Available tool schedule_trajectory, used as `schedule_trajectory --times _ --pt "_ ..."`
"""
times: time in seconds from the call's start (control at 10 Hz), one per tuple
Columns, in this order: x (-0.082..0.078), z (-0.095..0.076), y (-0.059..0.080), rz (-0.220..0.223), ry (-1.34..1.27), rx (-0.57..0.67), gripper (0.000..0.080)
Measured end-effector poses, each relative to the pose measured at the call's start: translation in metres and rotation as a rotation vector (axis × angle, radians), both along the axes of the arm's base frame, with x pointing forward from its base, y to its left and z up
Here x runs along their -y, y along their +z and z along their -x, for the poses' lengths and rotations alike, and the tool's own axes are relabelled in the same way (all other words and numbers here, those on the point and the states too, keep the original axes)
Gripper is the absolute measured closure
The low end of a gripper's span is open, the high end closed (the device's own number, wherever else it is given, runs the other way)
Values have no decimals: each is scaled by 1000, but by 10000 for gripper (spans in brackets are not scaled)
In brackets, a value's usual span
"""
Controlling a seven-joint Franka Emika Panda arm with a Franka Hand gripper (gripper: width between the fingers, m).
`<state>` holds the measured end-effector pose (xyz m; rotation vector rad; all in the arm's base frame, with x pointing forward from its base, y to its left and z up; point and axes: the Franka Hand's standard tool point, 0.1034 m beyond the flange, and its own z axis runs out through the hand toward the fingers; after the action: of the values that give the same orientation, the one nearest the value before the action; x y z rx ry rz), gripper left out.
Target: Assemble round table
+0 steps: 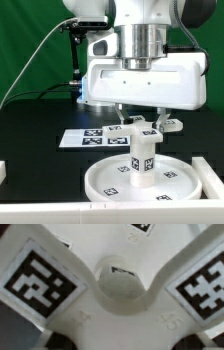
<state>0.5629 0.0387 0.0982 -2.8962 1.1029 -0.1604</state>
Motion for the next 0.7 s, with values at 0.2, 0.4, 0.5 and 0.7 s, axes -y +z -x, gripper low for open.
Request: schedule_trajectory --times 0.2,0.4,0.5,0.7 --pt "0 0 0 -18 -129 -2 354" --pt "-2 1 0 -52 -419 -14 354" --pt "-2 2 0 -72 -576 -16 354" --pt "-1 2 0 -110 -741 -21 354"
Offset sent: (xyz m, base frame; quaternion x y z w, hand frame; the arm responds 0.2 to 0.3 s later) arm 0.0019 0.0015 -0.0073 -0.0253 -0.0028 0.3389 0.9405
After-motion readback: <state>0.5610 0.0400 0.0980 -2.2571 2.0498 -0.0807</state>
